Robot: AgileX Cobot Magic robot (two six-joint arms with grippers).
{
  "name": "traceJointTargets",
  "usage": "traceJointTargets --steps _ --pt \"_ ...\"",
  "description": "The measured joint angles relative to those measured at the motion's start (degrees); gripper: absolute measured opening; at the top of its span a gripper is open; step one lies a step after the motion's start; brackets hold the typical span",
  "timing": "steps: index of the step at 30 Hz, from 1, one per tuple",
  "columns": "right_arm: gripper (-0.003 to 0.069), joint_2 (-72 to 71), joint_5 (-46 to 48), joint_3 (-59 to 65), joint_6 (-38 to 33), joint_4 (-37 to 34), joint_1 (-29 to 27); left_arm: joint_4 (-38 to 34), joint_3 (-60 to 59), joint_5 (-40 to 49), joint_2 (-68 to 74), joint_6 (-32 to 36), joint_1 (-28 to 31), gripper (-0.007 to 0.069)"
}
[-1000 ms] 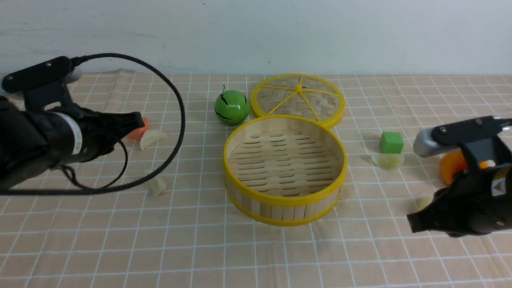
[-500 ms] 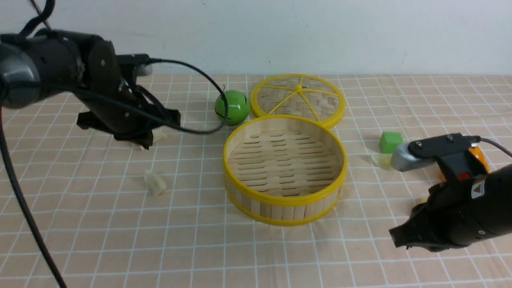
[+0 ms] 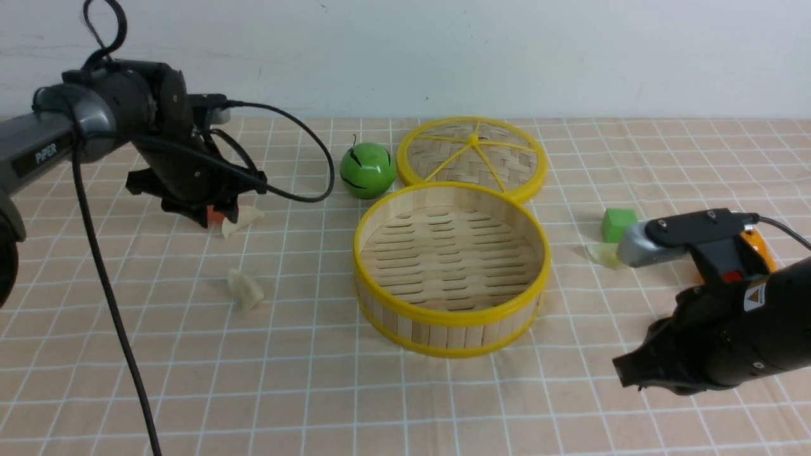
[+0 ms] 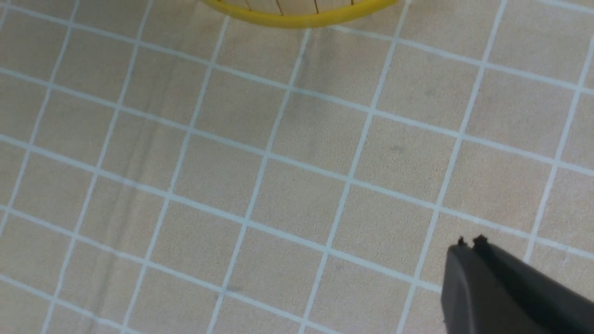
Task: Put the dumplings into the steamer on the table with the brown tablecloth.
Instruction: 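Reach for and grasp a dumpling on the table with the left gripper, then place the dumpling into the bamboo steamer basket with the left gripper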
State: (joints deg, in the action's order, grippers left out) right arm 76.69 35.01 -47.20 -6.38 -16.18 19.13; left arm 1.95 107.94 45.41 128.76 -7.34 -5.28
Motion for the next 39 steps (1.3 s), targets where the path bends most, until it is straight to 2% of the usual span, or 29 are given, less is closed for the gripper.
traceJointTargets --steps 3,6,10,14,17,19,24,28,33,34,35,39 --pt "-0.001 0.0 -0.2 0.0 0.0 0.0 0.0 0.4 0.0 -2.5 1.4 0.2 0.0 0.0413" --pt "-0.0009 0.0 -0.5 0.0 0.0 0.0 0.0 -0.1 0.0 -5.4 2.0 0.2 0.0 0.0412" --pt "-0.0006 0.0 -0.9 0.0 0.0 0.0 0.0 -0.3 0.1 -8.0 2.7 0.2 -0.1 0.0381" --pt "-0.0003 0.0 -1.0 0.0 0.0 -0.2 0.0 -0.5 0.1 -9.3 4.1 0.2 -0.1 0.0318" --pt "-0.0002 0.0 -1.0 0.0 0.0 -0.8 0.0 -0.8 0.1 -9.6 4.5 0.2 -0.1 0.0218" --pt "0.0 0.0 -1.0 0.0 0.0 -0.9 0.0 -1.4 0.1 -9.6 4.5 0.2 -0.1 0.0183" --pt "0.0001 0.0 -1.0 0.0 0.0 -1.4 0.0 -7.0 0.1 -9.5 4.4 0.2 -0.1 0.018" --pt "0.0003 0.0 -1.0 0.0 0.0 -1.5 0.0 -13.1 0.1 -5.9 2.1 1.0 -0.9 0.018" --pt "0.0008 0.0 -1.2 0.0 0.0 -1.5 0.0 -19.0 0.1 -1.3 -6.0 6.3 -6.6 0.018" --pt "0.0008 0.0 -1.2 0.0 0.0 -1.5 0.0 -19.2 0.1 -1.3 -6.0 6.3 -6.6 0.018" --pt "0.001 0.0 -1.3 0.0 0.0 -1.5 0.0 -20.0 0.1 -0.6 -8.2 6.4 -9.7 0.018" --pt "0.0013 0.0 -1.4 0.0 0.0 -2.1 0.0 -20.6 0.3 -0.7 -7.8 2.1 -15.6 0.018"
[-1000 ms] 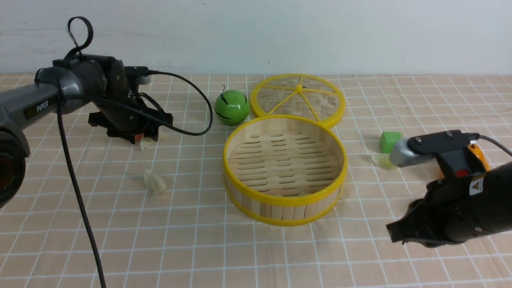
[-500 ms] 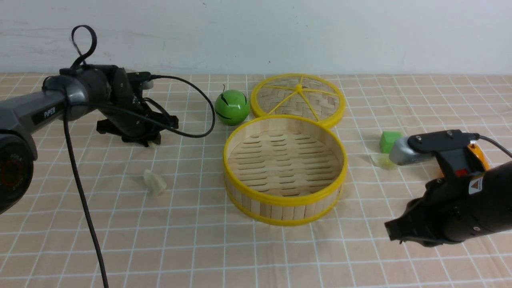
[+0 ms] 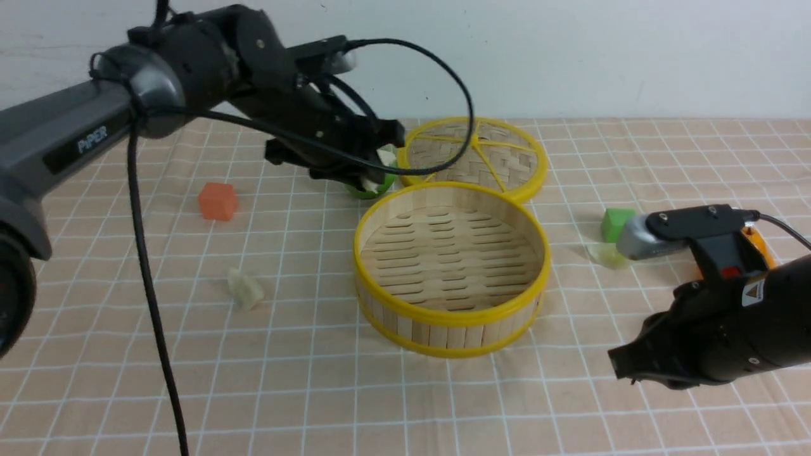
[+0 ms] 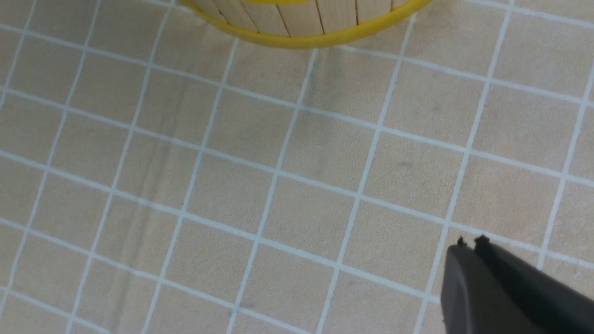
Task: Put the dumplings into the steamer on the table with the brown tablecloth.
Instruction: 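Place the dumpling into the bamboo steamer basket with the left gripper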
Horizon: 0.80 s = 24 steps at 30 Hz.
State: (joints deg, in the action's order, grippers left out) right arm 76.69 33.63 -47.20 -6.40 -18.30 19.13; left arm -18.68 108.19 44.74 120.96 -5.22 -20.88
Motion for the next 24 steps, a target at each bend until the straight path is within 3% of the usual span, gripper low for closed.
traceJointTargets --steps 9,13,15,17,19,24 --pt "0.0022 0.0 0.3 0.0 -0.1 -2.1 0.0 7.3 -0.3 -5.4 8.4 -5.4 -4.8 0.0192" --pt "0.0025 0.0 0.4 0.0 -0.1 -2.2 0.0 8.0 -0.2 -7.6 8.0 -7.3 -5.0 0.0346" --pt "0.0026 0.0 0.4 0.0 -0.1 -2.3 0.0 8.2 -0.2 -7.1 7.7 -7.6 -5.0 0.0384" --pt "0.0029 0.0 0.4 0.0 -0.1 -2.3 0.0 8.7 -0.2 -4.3 6.3 -8.0 -5.0 0.0459" --pt "0.0029 0.0 0.4 0.0 -0.1 -2.3 0.0 10.5 -0.2 -0.3 3.8 -8.0 -5.0 0.0484" --pt "0.003 0.0 0.6 0.0 -0.7 -2.3 0.1 19.5 -0.2 10.5 -6.1 -8.4 -5.1 0.0477"
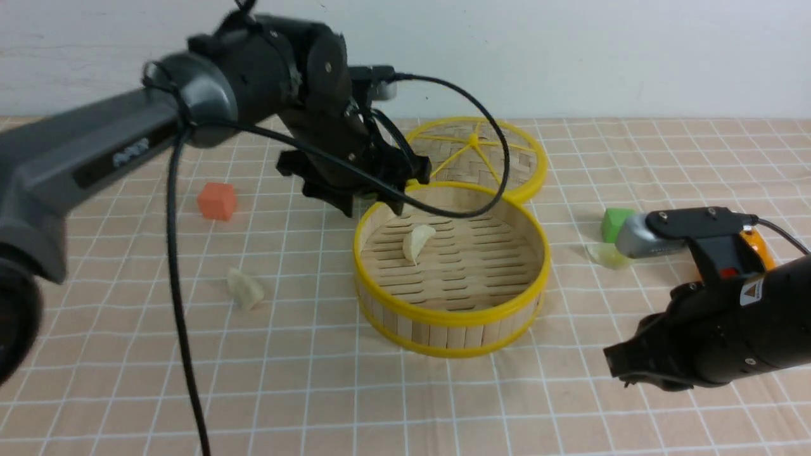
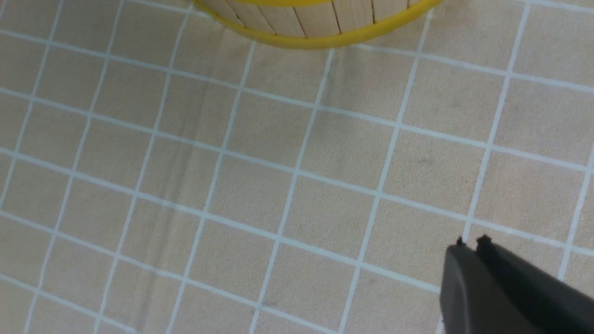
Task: Put the dumplings into the steamer on the table with the brown tablecloth.
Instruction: 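Place the dumpling into the bamboo steamer basket with the left gripper, then reach for and grasp a dumpling on the table with the left gripper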
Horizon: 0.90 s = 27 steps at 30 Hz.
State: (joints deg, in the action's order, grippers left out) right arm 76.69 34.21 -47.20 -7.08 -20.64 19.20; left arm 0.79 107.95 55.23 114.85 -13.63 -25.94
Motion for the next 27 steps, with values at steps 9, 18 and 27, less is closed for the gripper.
traceJointTargets --steps 9,18,27 --pt "0.0031 0.0 0.0 0.0 -0.6 -0.8 0.0 10.1 -23.8 -7.4 -13.3 -12.7 4.5 0.031" --pt "0.0031 0.0 -0.3 0.0 -0.6 -2.7 0.0 11.3 -40.6 -29.2 -11.3 -26.5 10.8 0.0358" --pt "0.0034 0.0 -0.5 0.0 -0.8 -3.0 0.0 17.2 -40.6 -39.4 -4.3 -28.6 10.8 0.0456"
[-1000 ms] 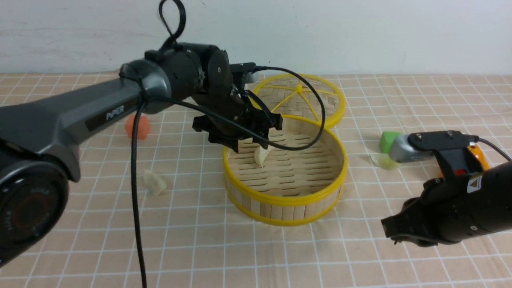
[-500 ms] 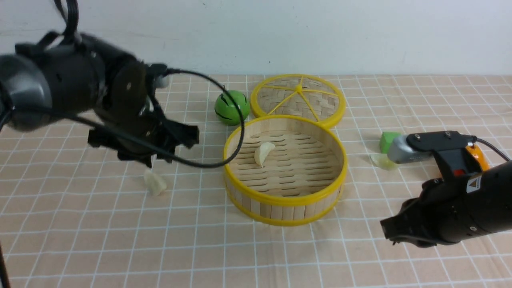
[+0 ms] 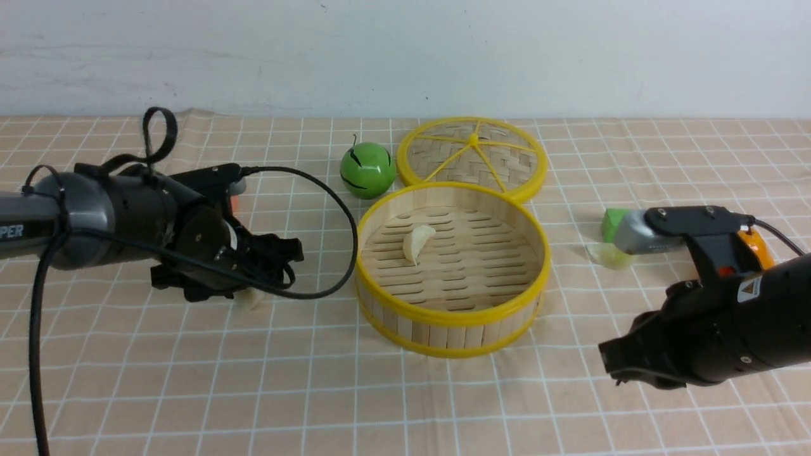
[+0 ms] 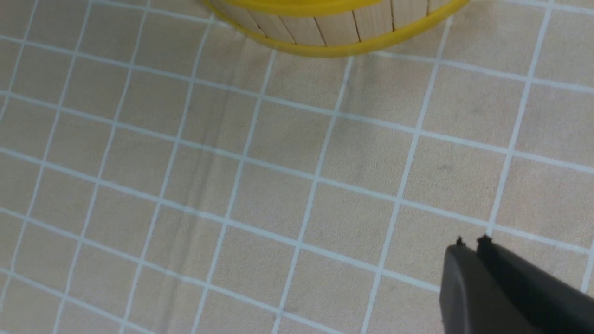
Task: Put the dumplings into the steamer on the table with the brown tablecloth.
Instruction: 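Reach for and grasp a dumpling on the table with the left gripper, then place the dumpling into the bamboo steamer basket with the left gripper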
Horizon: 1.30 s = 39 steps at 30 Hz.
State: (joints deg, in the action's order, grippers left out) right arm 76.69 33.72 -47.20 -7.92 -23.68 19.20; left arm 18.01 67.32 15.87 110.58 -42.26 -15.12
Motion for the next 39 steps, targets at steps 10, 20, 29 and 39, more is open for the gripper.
traceJointTargets --steps 10,20,29,39 --pt "0.004 0.0 -0.1 0.0 0.0 -0.1 0.0 9.3 0.2 -0.9 1.4 -6.5 -0.4 0.0232" --pt "0.0042 0.8 -1.6 0.0 0.0 0.0 0.0 8.8 -0.2 -8.4 -11.9 -6.9 -13.9 0.0215" --pt "0.0042 1.7 0.1 0.0 0.0 -1.8 0.0 9.1 0.0 -15.1 -4.1 -6.9 -16.0 0.0191" --pt "0.005 1.7 0.3 0.0 0.0 -3.0 0.0 9.1 0.8 -13.6 -2.4 -7.0 -17.5 0.0392"
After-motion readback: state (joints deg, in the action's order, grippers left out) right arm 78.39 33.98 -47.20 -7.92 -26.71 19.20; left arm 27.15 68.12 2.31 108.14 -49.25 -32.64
